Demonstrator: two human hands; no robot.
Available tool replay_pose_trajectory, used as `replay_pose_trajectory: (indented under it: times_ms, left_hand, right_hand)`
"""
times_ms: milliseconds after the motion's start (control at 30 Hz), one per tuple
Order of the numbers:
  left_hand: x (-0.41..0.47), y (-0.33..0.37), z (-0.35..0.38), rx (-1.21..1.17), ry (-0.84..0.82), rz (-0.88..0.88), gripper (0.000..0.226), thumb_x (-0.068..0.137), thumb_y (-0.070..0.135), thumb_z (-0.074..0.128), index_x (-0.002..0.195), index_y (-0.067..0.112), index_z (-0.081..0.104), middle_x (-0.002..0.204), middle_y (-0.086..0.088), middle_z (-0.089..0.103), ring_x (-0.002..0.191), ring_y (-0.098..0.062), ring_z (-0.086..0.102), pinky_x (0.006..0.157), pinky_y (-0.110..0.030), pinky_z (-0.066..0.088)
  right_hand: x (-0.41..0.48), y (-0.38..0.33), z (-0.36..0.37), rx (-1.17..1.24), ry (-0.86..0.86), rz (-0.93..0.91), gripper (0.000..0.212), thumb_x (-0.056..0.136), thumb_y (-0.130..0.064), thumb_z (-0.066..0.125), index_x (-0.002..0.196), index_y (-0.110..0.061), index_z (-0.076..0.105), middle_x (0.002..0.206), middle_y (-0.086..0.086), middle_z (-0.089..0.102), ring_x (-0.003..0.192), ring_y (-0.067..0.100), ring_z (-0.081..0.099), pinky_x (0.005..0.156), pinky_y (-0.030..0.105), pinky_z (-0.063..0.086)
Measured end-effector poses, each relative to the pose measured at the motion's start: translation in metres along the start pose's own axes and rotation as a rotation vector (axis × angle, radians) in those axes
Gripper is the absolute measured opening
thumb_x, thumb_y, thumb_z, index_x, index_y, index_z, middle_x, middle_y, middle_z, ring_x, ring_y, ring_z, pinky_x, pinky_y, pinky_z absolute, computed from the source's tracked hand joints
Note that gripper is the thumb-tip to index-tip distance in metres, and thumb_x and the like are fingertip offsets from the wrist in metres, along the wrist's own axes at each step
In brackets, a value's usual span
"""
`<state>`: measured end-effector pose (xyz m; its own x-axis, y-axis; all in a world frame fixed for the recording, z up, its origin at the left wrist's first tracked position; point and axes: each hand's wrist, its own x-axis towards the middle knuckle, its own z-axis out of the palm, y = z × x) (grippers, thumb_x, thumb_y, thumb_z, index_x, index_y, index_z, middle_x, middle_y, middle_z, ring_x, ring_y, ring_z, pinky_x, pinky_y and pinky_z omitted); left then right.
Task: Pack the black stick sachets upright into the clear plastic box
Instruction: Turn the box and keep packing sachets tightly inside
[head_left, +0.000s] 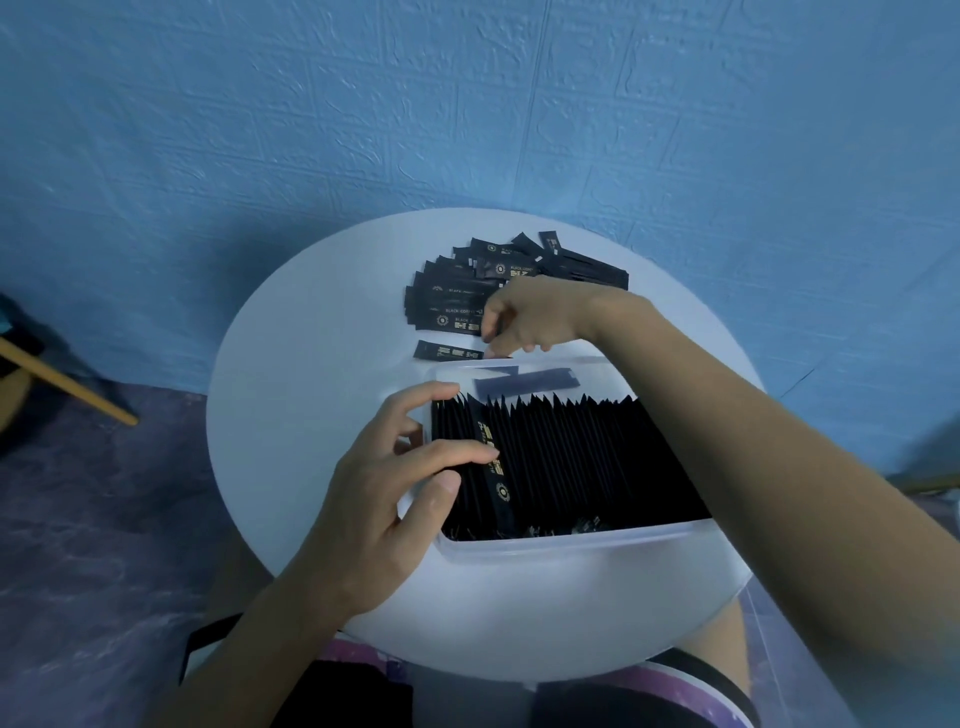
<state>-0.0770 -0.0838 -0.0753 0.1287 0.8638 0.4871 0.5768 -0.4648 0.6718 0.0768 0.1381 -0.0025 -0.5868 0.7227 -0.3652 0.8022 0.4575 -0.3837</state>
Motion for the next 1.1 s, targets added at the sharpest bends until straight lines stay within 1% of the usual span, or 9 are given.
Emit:
replay_pose_trajectory:
  times_ms: [133,267,400,500,667,767,867,1000,1100]
  left_hand:
    - [-0.001,-0.001,0.001,0.019,0.002,-0.003,0.038,0.097,0.030,0.042,0.111,0.025,0.077,0.146,0.005,0.046,0.090,-0.010,0.052,0.084,-0.019,0.039]
    - [-0.001,0.000,0.002,0.029,0.010,0.000,0.037,0.096,0.028,0.043,0.109,0.024,0.077,0.146,0.004,0.046,0.089,-0.009,0.051,0.082,-0.018,0.039]
    - [-0.001,-0.001,0.002,0.032,0.015,0.003,0.037,0.096,0.028,0.043,0.110,0.024,0.077,0.146,0.005,0.046,0.086,-0.008,0.051,0.080,-0.020,0.040]
    - [-0.001,0.000,0.002,0.035,0.017,0.004,0.037,0.097,0.029,0.042,0.109,0.024,0.077,0.146,0.005,0.046,0.085,-0.006,0.050,0.081,-0.016,0.038]
    - [-0.001,-0.001,0.003,0.040,0.024,0.009,0.038,0.097,0.029,0.041,0.109,0.025,0.077,0.145,0.004,0.046,0.083,-0.006,0.049,0.079,-0.018,0.038]
    - [0.000,-0.001,0.003,0.042,0.026,0.013,0.038,0.098,0.029,0.040,0.108,0.025,0.077,0.145,0.003,0.047,0.081,-0.003,0.048,0.079,-0.016,0.037]
    - [0.000,-0.001,0.003,0.040,0.028,0.013,0.038,0.098,0.029,0.040,0.108,0.025,0.077,0.144,0.002,0.048,0.080,-0.003,0.048,0.078,-0.016,0.036]
    - [0.000,-0.001,0.003,0.044,0.030,0.010,0.038,0.098,0.029,0.040,0.108,0.025,0.077,0.144,0.003,0.048,0.082,-0.003,0.048,0.079,-0.014,0.035]
    - [0.000,0.000,0.003,0.048,0.031,0.010,0.038,0.098,0.029,0.040,0.108,0.024,0.077,0.144,0.004,0.048,0.082,-0.003,0.048,0.079,-0.014,0.035]
  right_hand:
    - [0.013,0.000,0.009,-0.103,-0.009,0.009,0.001,0.092,-0.021,0.069,0.092,-0.021,0.069,0.090,0.007,0.073,0.069,0.018,0.058,0.062,0.025,0.047]
    - [0.009,0.007,0.005,-0.068,0.007,-0.016,0.008,0.091,-0.016,0.073,0.094,-0.017,0.065,0.082,-0.008,0.062,0.071,0.009,0.055,0.059,0.020,0.039]
    - [-0.003,0.021,-0.010,0.096,-0.024,0.001,0.012,0.086,-0.021,0.078,0.091,-0.020,0.067,0.076,-0.002,0.061,0.067,0.014,0.051,0.057,0.022,0.040]
    - [-0.005,0.031,-0.016,0.008,-0.156,0.062,0.009,0.084,-0.023,0.074,0.086,-0.030,0.070,0.089,0.003,0.063,0.080,0.022,0.055,0.068,0.033,0.046]
    - [-0.006,0.031,-0.009,-0.113,-0.224,0.163,0.024,0.079,-0.036,0.084,0.091,-0.036,0.064,0.098,-0.007,0.062,0.081,0.019,0.054,0.069,0.028,0.044]
    - [-0.010,0.030,-0.010,-0.163,-0.226,0.168,0.020,0.081,-0.039,0.082,0.093,-0.032,0.068,0.093,-0.011,0.061,0.080,0.018,0.057,0.066,0.027,0.042]
    - [-0.008,0.029,-0.009,-0.235,-0.148,0.154,0.009,0.091,-0.030,0.072,0.098,-0.026,0.068,0.093,-0.010,0.061,0.078,0.020,0.060,0.056,0.025,0.040]
    - [-0.003,0.038,-0.005,-0.196,0.027,0.138,0.004,0.094,-0.026,0.069,0.093,-0.022,0.067,0.104,-0.001,0.067,0.097,0.026,0.064,0.061,0.027,0.041]
    - [-0.010,0.044,-0.013,-0.022,0.043,0.091,0.009,0.092,-0.024,0.072,0.085,-0.021,0.068,0.086,-0.007,0.068,0.079,0.011,0.063,0.064,0.027,0.041]
